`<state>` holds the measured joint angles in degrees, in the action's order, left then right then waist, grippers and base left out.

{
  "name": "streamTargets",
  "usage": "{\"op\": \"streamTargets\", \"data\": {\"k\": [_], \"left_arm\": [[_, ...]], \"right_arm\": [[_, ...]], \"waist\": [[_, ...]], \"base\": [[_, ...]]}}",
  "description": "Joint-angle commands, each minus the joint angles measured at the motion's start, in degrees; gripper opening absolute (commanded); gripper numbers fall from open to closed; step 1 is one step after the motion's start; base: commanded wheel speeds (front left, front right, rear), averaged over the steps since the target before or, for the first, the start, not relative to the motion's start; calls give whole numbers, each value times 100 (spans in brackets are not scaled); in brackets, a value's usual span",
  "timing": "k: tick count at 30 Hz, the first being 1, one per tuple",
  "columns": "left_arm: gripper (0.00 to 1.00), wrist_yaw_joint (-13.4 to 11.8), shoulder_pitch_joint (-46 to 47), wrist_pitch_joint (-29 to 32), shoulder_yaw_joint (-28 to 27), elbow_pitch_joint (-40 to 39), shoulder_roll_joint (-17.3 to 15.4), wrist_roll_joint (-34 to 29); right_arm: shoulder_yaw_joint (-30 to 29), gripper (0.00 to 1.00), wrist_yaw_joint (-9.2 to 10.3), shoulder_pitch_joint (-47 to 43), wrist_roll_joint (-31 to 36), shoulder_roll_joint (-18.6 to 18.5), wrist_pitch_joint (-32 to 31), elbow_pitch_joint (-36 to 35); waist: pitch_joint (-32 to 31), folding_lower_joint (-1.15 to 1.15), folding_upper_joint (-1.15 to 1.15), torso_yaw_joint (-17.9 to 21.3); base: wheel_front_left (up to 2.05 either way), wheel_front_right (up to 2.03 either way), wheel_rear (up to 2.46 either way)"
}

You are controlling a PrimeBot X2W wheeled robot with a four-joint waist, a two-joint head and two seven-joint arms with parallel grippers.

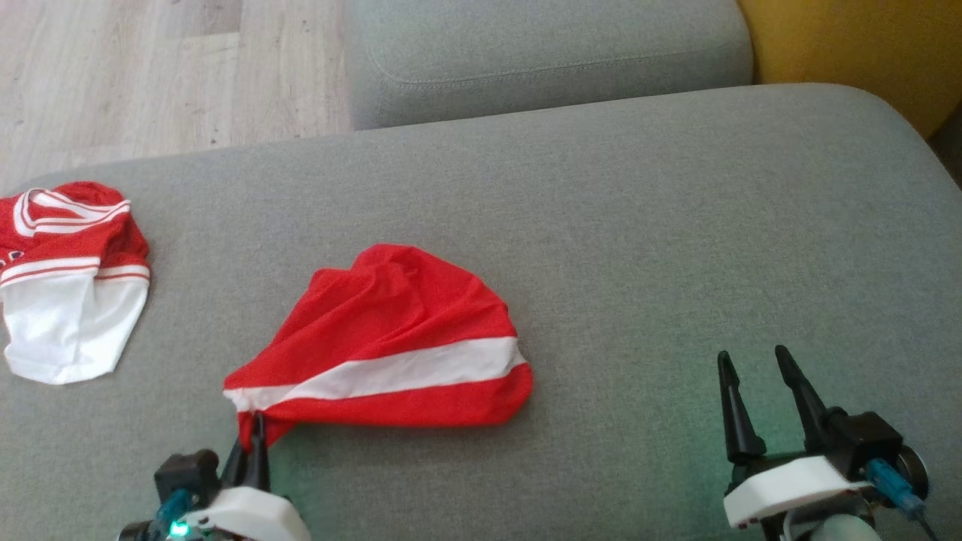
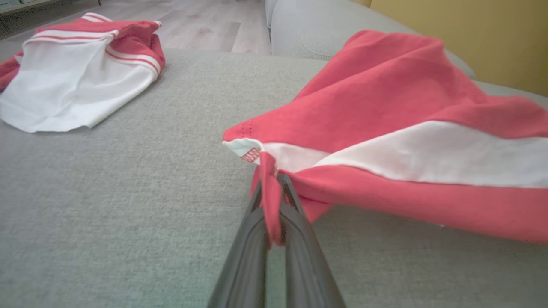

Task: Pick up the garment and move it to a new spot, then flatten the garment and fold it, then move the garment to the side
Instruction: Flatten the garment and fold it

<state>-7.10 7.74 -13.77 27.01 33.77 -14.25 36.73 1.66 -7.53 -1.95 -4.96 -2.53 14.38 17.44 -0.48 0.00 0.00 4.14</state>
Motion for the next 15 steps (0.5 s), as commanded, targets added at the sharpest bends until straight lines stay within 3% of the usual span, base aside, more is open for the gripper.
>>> {"op": "streamTargets", "data": {"k": [1, 4, 5, 6, 7, 8, 15], "left_arm": [[0, -9, 197, -89, -268, -17, -180, -14], [0, 28, 232, -96, -314, 165, -205, 10], [16, 29, 242, -100, -335, 203, -211, 4], [48, 25, 247, -105, -373, 222, -202, 7], [92, 32, 245, -110, -415, 224, -189, 14], [100, 37, 238, -114, -460, 210, -180, 11], [100, 43, 31, -121, -927, -489, -162, -341]], "right_arm": [[152, 100, 4, 168, 41, -34, 62, -142], [159, 100, 4, 182, 46, -34, 62, -122], [165, 100, 4, 186, 46, -34, 62, -117], [171, 100, 4, 189, 45, -34, 62, -111], [176, 100, 4, 191, 44, -34, 62, -106], [178, 100, 4, 193, 41, -34, 62, -102], [142, 100, 4, 182, 45, -34, 62, -94]], "waist": [[13, 0, 0, 11], [19, 0, 0, 26], [19, 0, 0, 31], [16, 0, 0, 33], [12, 0, 0, 33], [8, 0, 0, 28], [-51, 0, 0, -70]], "base": [[0, 0, 0], [0, 0, 0], [0, 0, 0], [0, 0, 0], [0, 0, 0], [0, 0, 0], [0, 0, 0]]}}
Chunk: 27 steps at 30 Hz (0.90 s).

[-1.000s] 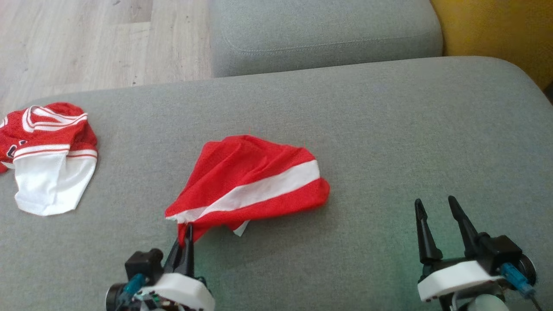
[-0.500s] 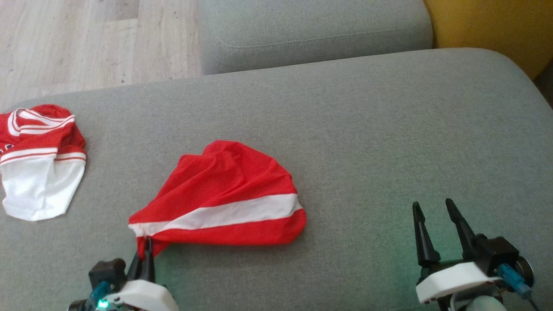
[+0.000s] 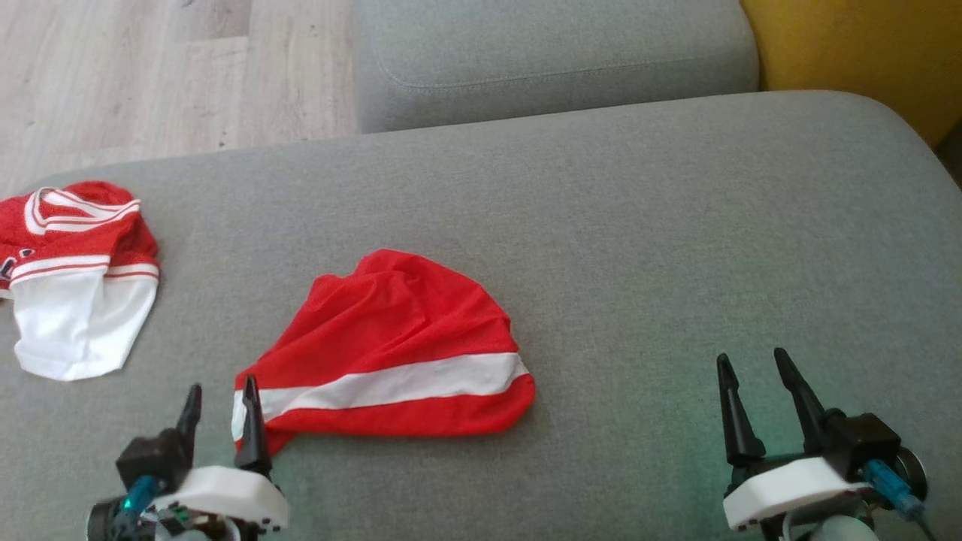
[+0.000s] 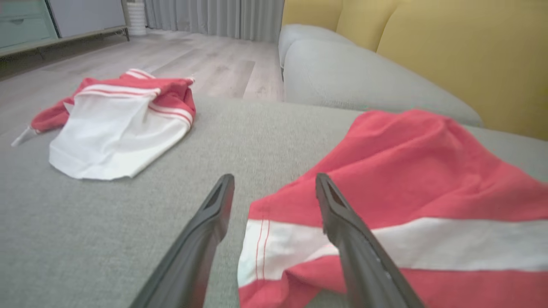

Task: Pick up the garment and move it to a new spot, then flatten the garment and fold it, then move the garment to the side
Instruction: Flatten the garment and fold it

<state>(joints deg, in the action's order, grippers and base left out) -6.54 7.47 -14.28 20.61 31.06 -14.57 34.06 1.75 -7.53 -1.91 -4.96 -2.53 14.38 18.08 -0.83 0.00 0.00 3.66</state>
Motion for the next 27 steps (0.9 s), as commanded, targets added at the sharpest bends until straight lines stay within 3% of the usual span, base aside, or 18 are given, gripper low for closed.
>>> {"op": "streamTargets", "data": {"k": [1, 10, 14, 27], "left_arm": [[100, -11, 7, -71, -364, -359, -118, -141], [100, 20, -645, -71, -856, -1369, 364, -680], [100, 77, -817, -72, -936, -1467, 543, -864], [100, 308, -995, -72, -1028, -1351, 703, -1101]], "right_arm": [[124, 100, 4, 175, 48, -34, 62, -157], [128, 100, 4, 147, -33, -34, 62, -144], [110, 100, 4, 119, -64, -34, 62, -138], [276, 100, 4, 37, -166, -34, 62, -75]], "waist": [[-32, 0, 0, -43], [-186, 0, 0, -215], [-242, 0, 0, -267], [-366, 0, 0, -355]], "base": [[0, 0, 0], [0, 0, 0], [0, 0, 0], [0, 0, 0]]}}
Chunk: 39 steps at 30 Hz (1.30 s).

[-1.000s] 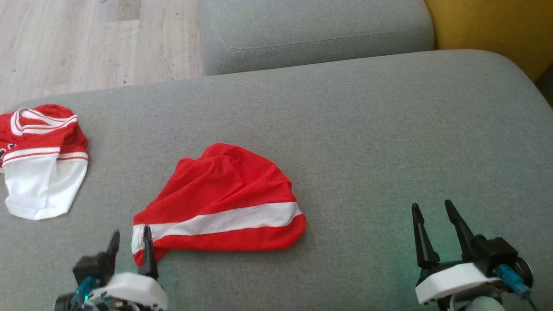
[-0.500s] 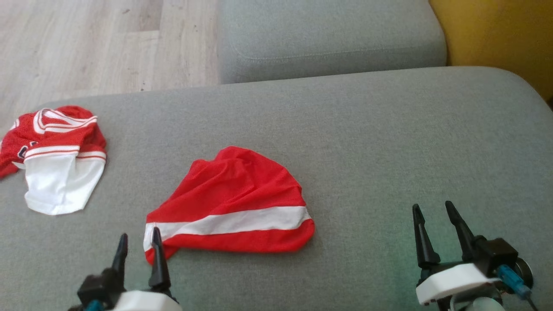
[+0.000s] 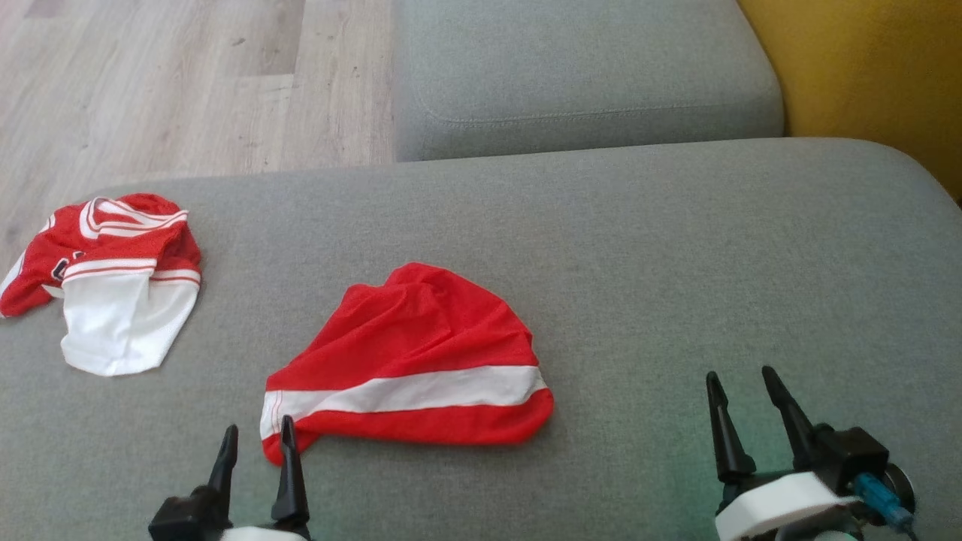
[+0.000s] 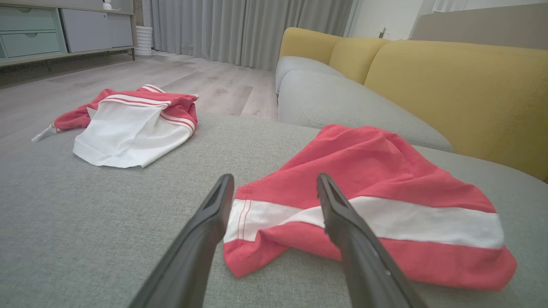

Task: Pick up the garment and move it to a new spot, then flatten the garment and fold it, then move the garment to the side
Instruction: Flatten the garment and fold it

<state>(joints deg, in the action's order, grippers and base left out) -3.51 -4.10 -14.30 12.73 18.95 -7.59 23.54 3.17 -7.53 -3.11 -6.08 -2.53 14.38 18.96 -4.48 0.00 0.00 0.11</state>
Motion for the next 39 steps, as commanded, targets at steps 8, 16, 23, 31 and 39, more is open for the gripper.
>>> {"op": "streamTargets", "data": {"k": [8, 16, 23, 31, 39], "left_arm": [[100, 68, 151, -70, -252, -19, 38, -140], [100, 110, 191, -45, -239, 136, -6, -181], [100, 121, 666, 638, -230, 463, -222, -123], [100, 1, 1325, 1443, -292, 1209, -342, 13], [100, -45, 1760, 1676, -270, 1774, -358, 47]], "right_arm": [[203, 100, 4, 128, -99, -34, 62, -122], [234, 100, 4, 106, -88, -34, 62, -139], [291, 100, 4, 150, -42, -34, 62, -154], [428, 100, 4, 285, -6, -34, 62, -137], [473, 100, 4, 402, 52, -34, 62, -117]], "waist": [[-54, 0, 0, -21], [-42, 0, 0, -21], [68, 0, 0, -33], [303, 0, 0, 74], [515, 0, 0, 195]], "base": [[0, 0, 0], [0, 0, 0], [0, 0, 0], [0, 0, 0], [0, 0, 0]]}}
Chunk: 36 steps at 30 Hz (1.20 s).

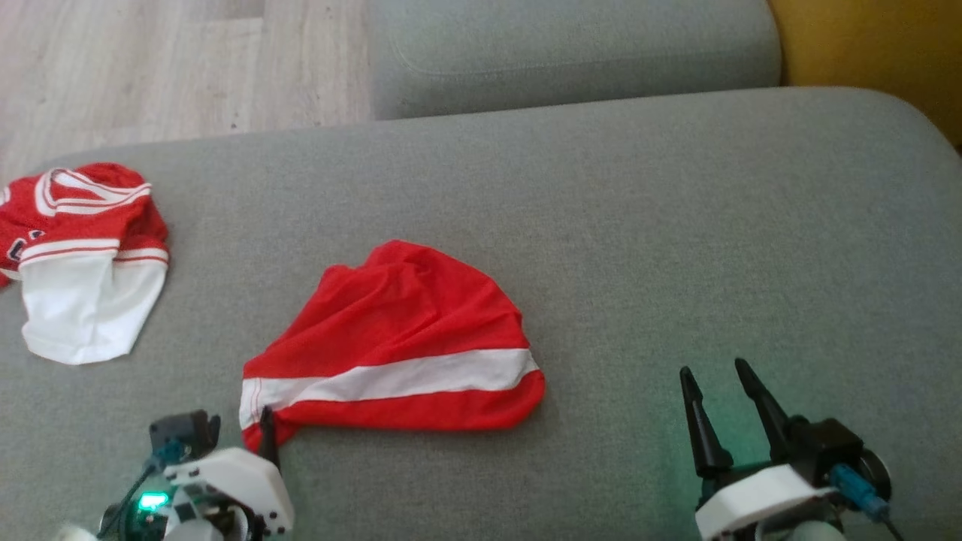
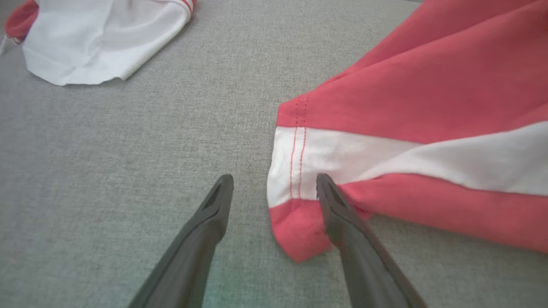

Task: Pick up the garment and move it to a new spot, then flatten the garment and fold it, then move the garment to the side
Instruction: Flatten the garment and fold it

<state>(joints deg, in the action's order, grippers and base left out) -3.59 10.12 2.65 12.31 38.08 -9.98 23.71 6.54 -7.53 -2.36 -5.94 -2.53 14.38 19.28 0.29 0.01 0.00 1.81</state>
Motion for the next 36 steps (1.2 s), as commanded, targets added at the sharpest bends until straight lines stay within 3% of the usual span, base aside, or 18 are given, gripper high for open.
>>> {"op": "streamTargets", "data": {"k": [1, 7, 8, 9, 10, 11, 12, 23, 36], "left_arm": [[100, -32, 395, -18, -219, -80, -122, 27], [100, 119, 679, 23, -111, 215, -68, 58], [91, 131, 715, 17, -96, 252, -57, 59], [57, 141, 748, 4, -85, 285, -48, 62], [32, 155, 778, -21, -76, 314, -39, 65], [9, 167, 806, -62, -67, 335, -30, 66], [0, 171, 830, -130, -66, 345, -18, 67], [0, 177, 954, -647, 8, 346, 137, 68], [0, 191, 1000, -838, 90, 343, 188, 122]], "right_arm": [[140, 100, 4, 351, 44, -34, 62, -152], [362, 100, 4, 557, 101, -34, 62, -72], [451, 100, 4, 619, 83, -34, 62, -39], [551, 100, 4, 692, 68, -34, 62, 3], [665, 100, 4, 778, 52, -34, 54, 60], [773, 100, 4, 870, 14, -34, 27, 125], [882, 100, 4, 970, -31, -34, -22, 199], [1836, 100, 4, 1969, -506, -34, -963, 1318], [2619, 100, 4, 2554, -978, -34, -1718, 2096]], "waist": [[73, -1, 0, 38], [217, -1, 0, 55], [236, -1, 0, 50], [250, -1, 0, 46], [262, -1, 0, 39], [274, -1, 0, 29], [285, -1, 0, 18], [380, -1, 0, -296], [423, -1, 0, -446]], "base": [[0, 0, 0], [0, 0, 0], [0, 0, 0], [0, 0, 0], [0, 0, 0], [0, 0, 0], [0, 0, 0], [0, 0, 0], [0, 0, 0]]}}
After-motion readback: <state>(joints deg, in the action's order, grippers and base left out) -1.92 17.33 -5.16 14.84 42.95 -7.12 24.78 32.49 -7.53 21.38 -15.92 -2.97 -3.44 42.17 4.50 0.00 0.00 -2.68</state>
